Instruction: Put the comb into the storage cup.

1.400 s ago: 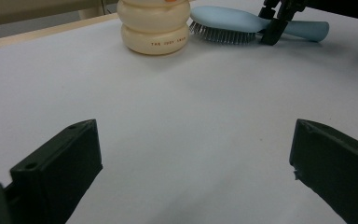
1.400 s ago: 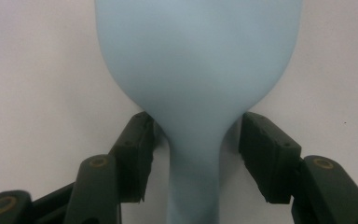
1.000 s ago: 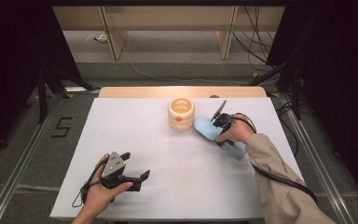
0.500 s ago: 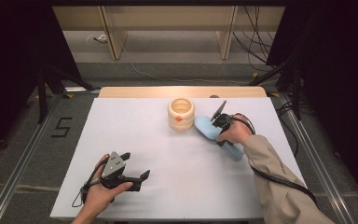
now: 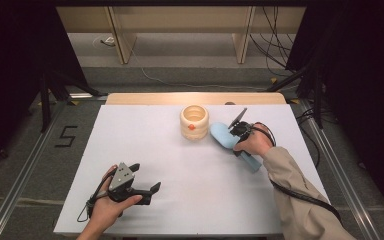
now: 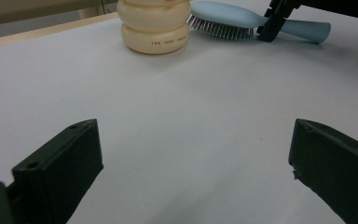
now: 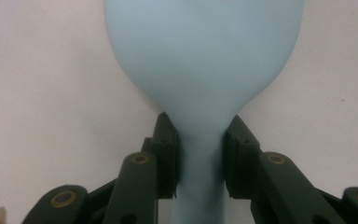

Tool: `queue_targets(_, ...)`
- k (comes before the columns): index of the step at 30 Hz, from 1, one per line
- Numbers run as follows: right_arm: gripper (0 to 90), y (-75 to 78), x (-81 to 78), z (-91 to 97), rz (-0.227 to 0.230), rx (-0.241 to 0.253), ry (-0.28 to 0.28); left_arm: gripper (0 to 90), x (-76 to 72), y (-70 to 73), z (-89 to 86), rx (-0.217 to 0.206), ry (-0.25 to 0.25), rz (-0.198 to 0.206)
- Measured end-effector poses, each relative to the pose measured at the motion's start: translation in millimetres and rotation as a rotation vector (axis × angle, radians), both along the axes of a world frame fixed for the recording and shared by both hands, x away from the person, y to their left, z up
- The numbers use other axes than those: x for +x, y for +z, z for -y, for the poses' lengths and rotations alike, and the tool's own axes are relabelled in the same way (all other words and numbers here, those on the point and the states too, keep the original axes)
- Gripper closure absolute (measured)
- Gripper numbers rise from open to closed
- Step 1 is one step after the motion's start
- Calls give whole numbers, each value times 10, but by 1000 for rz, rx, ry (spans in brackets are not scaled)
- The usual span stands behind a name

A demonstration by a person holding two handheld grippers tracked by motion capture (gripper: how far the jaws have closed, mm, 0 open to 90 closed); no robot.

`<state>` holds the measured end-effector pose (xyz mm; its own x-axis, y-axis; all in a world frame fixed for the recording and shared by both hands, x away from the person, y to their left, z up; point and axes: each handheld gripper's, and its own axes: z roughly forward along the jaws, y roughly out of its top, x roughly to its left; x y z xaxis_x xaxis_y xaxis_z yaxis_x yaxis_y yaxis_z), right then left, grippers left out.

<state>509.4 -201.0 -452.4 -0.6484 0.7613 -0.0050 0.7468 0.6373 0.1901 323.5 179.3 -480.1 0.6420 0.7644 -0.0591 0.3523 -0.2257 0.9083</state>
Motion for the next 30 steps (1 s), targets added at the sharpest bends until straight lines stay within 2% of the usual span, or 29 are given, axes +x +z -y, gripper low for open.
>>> queue_targets(6, 702, 65, -24, 53, 17, 44, -29, 23, -1, -1, 2, 1, -1, -1)
queue_targets(12, 702, 112, -69, 106, 58, 100, -59, 25, -1, 0, 1, 1, 0, 0)
queue_targets(30, 702, 164, -352, 167, 259, 316, -97, 28, -1, -4, 7, 3, -2, -2)
